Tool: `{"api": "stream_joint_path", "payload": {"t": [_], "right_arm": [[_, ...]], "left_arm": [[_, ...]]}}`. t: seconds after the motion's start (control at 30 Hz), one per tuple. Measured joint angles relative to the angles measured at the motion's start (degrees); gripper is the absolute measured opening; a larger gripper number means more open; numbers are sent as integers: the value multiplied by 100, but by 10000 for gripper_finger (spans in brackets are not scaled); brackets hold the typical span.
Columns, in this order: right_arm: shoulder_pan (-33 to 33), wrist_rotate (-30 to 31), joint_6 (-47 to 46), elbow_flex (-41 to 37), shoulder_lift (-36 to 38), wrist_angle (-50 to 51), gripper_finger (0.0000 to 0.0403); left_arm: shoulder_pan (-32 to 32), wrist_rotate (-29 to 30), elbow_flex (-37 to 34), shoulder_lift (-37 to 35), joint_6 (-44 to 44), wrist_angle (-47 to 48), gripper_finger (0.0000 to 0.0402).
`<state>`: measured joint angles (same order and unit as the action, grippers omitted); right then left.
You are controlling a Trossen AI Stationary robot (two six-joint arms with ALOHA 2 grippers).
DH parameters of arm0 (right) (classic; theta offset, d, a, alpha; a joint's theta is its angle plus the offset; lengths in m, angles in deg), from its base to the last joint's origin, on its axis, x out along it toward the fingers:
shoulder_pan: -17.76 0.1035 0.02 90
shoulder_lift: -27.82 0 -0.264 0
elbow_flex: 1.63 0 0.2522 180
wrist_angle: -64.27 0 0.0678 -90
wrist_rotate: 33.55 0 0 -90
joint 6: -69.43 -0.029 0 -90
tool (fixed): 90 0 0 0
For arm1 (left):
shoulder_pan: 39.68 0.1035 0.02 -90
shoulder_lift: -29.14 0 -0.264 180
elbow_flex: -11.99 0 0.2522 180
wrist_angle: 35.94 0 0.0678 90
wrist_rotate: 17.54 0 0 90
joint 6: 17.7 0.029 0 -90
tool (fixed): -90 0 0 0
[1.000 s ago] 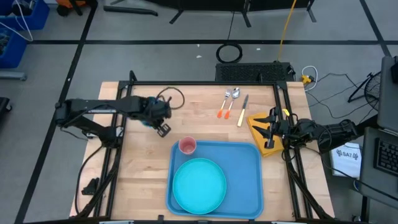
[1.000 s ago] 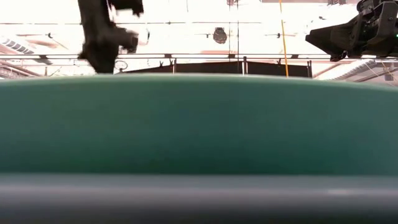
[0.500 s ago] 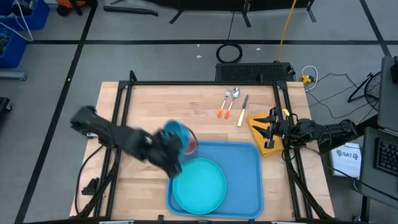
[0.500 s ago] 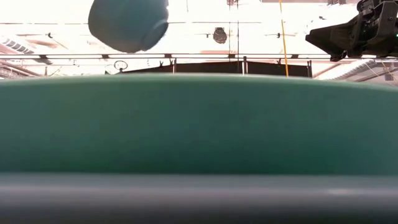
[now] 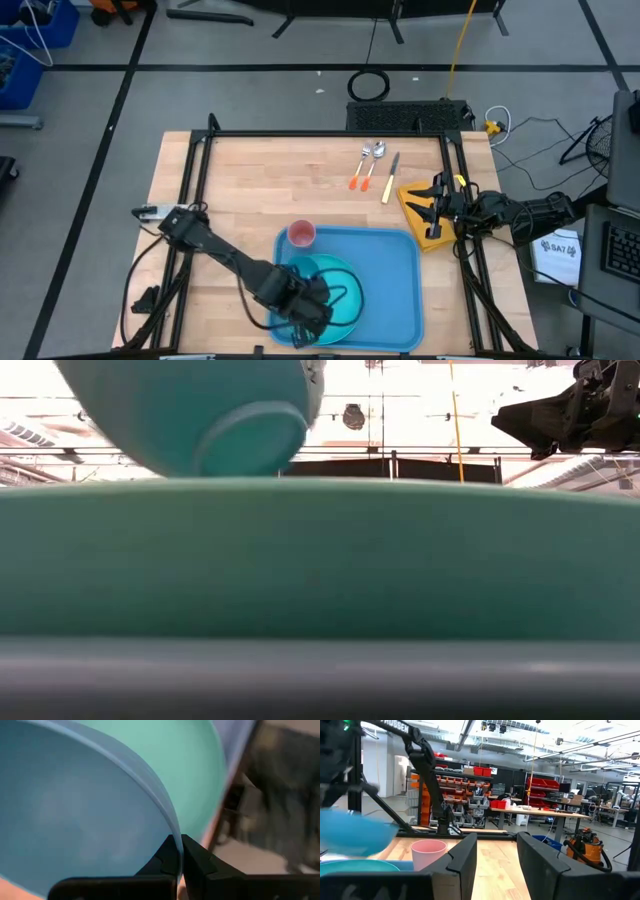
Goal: Set up tray
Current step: Put the blue bowl on the light blue plate
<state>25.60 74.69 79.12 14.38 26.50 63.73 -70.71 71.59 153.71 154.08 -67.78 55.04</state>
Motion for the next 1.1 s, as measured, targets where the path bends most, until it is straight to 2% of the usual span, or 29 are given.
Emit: {"api": "stream_joint_path", "payload": {"t": [0.13, 0.63, 0.87, 1.1], "right_arm": [[1, -6, -2, 1, 2, -1, 130], [1, -28, -136, 2, 0, -2, 130], [2, -28, -131, 2, 1, -2, 130], [2, -33, -144, 2, 0, -10, 130]], "left_arm": [[84, -689, -20, 267, 387, -251, 8], [265, -516, -93, 348, 501, -249, 8], [282, -721, -96, 392, 639, -584, 8], [299, -989, -103, 704, 622, -358, 8]]}}
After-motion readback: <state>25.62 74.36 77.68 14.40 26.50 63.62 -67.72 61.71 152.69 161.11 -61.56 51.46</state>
